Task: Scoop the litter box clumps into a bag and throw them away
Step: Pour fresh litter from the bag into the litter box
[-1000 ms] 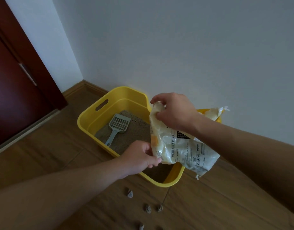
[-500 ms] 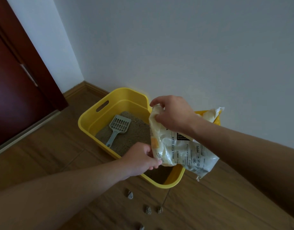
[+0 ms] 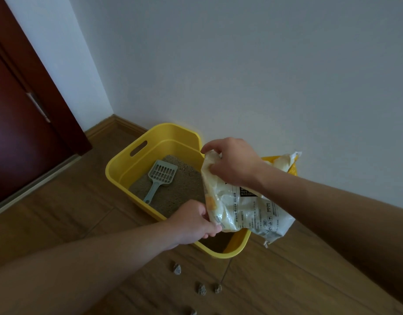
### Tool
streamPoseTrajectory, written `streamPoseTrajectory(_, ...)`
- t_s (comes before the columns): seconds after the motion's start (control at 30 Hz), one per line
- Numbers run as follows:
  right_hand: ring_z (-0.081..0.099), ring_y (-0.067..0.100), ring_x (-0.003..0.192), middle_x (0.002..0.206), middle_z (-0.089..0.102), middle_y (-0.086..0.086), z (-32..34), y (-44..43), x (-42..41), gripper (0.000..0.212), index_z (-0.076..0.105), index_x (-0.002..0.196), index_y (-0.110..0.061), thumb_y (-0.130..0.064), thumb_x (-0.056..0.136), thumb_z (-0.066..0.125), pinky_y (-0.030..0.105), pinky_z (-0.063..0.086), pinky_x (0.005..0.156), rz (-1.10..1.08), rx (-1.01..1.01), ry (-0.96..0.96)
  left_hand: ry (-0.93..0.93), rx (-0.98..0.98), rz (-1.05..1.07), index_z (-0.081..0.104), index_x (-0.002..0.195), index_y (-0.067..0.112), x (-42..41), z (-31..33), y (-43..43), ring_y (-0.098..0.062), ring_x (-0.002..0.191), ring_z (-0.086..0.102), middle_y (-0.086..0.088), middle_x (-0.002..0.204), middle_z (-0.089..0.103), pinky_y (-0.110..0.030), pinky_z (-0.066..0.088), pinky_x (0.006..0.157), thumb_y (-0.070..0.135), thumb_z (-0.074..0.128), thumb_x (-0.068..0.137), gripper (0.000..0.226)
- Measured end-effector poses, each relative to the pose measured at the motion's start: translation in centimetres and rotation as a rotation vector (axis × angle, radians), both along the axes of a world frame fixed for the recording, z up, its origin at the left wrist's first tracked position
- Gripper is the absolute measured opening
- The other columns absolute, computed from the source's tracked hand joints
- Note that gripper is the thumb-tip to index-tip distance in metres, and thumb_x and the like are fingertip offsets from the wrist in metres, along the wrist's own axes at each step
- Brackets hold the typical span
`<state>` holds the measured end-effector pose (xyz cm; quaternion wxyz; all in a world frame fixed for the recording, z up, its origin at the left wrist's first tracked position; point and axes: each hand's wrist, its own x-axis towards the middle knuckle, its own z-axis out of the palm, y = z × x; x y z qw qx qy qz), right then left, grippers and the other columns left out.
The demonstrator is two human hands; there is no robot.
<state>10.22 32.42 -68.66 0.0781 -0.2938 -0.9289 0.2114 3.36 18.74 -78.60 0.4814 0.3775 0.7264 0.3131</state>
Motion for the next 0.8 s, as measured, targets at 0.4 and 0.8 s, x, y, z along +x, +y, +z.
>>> streamPoseTrajectory(0.4,0.064,0.013,0.094,0.111,0.071,-0.001,1.4,1.1,2.6,0.045,0.068,0.120,-0.030,-0.011,0.079,0.065,0.020,0.044,0.075,-0.027,-0.076,0.126,-0.041,0.053,0.015,0.071,0.104,0.020,0.2,1.1,0.5,-0.010,0.088,0.072,0.000,0.091,0.076,-0.029,0.060,0.080,0.016,0.073,0.085,0.019)
streamPoseTrajectory(0.8,0.064,0.007,0.080,0.104,0.066,-0.008,2.8,1.9,6.1,0.040,0.068,0.114,-0.036,-0.014,0.080,0.070,0.004,0.045,0.058,-0.055,-0.149,0.248,-0.239,0.042,0.061,0.067,0.113,0.023,1.4,2.5,0.8,-0.014,0.104,0.068,0.001,0.109,0.073,-0.039,0.054,0.096,0.012,0.074,0.084,0.032)
